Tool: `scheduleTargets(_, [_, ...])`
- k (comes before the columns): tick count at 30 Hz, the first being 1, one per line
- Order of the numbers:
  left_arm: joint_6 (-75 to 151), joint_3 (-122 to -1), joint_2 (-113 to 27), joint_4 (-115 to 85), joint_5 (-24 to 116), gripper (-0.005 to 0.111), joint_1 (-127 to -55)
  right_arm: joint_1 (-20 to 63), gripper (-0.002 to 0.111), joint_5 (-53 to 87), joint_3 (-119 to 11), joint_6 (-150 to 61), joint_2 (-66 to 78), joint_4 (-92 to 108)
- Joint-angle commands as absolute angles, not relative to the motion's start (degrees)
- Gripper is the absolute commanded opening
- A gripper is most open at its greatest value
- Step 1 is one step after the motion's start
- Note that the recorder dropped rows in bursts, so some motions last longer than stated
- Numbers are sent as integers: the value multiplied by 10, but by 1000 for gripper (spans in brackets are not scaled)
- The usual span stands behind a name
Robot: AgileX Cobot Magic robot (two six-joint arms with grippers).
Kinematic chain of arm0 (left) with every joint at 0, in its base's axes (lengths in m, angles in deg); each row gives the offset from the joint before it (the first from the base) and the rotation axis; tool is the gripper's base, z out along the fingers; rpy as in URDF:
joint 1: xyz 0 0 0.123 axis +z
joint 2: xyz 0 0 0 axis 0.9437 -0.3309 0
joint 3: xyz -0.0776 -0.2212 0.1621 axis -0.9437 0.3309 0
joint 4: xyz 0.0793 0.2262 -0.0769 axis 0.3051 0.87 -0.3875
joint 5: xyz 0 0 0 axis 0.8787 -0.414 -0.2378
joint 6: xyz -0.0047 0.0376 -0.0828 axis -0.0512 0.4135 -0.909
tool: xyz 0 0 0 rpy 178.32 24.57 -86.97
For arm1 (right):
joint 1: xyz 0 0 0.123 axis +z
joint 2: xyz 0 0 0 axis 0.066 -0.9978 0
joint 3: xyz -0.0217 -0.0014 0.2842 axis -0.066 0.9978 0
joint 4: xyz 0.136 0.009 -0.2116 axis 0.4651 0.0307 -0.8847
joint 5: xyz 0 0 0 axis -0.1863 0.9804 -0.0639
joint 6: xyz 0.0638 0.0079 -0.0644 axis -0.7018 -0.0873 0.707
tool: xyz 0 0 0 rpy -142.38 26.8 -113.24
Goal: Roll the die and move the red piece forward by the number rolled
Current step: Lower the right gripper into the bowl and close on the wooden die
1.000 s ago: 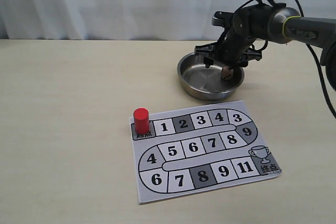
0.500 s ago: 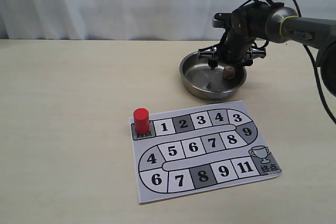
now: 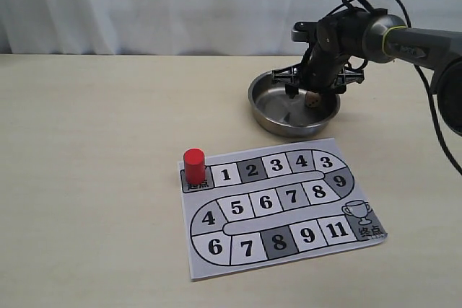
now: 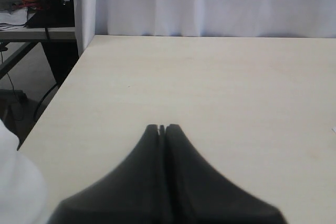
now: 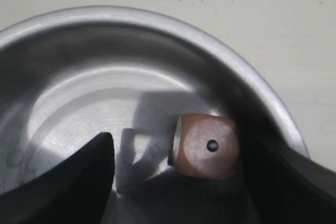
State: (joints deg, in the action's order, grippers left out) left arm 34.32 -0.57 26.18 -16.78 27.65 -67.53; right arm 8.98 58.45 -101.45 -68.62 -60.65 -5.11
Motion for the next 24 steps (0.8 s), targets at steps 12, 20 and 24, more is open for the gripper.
scheduleTargets(12, [343, -9, 262, -167, 283, 0, -680, 90, 64, 547, -1020, -720, -622, -48])
scheduleTargets(20, [343, -9, 262, -167, 283, 0, -680, 90, 52, 542, -1020, -720, -622, -51])
scheduleTargets(24, [343, -9, 262, -167, 283, 0, -680, 90, 25, 536, -1020, -720, -622, -50])
